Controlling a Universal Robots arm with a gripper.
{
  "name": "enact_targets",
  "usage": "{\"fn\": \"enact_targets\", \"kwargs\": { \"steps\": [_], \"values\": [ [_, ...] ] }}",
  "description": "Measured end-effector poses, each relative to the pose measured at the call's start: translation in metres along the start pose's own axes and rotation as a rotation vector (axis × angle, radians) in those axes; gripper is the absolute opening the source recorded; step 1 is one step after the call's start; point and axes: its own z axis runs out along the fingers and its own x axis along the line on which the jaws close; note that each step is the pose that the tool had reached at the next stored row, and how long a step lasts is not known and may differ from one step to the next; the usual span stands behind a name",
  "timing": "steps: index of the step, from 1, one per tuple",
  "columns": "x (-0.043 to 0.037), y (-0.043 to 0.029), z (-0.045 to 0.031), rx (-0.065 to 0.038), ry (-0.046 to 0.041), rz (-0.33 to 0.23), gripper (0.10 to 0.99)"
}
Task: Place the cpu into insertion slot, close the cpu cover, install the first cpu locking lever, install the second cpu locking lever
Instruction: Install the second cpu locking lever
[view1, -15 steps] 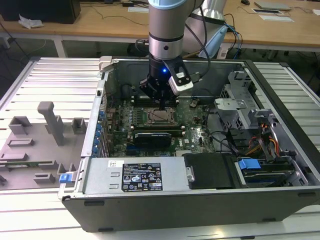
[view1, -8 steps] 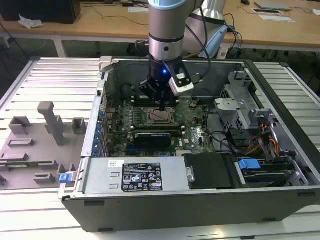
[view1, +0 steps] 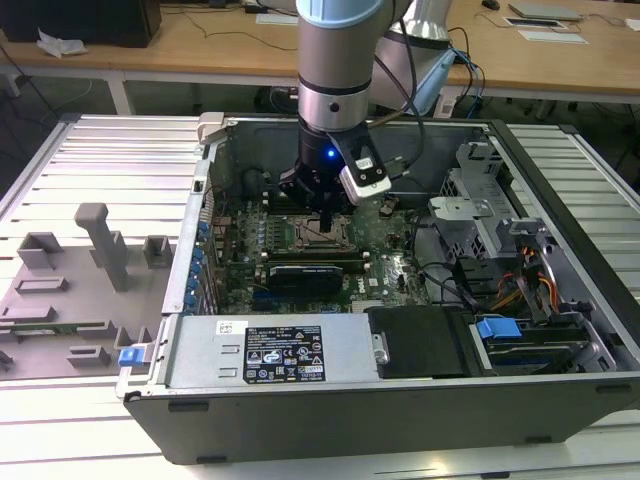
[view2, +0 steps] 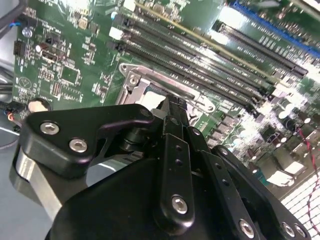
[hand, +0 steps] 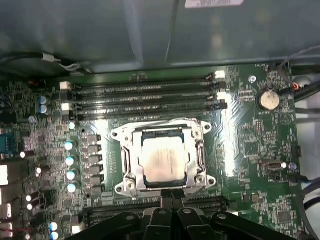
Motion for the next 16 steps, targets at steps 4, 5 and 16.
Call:
{"fn": "enact_targets", "kwargs": {
  "steps": [4,5,16],
  "values": [
    [-0.0007,-0.0084,-0.0002,0.0,0.0,0.0,0.106],
    [-0.0009,-0.0109,-0.0003,0.0,0.0,0.0,0.106],
    [-0.002,-0.0137,0.0009,0.007,0.0914,0.002,0.106]
  ]
}}
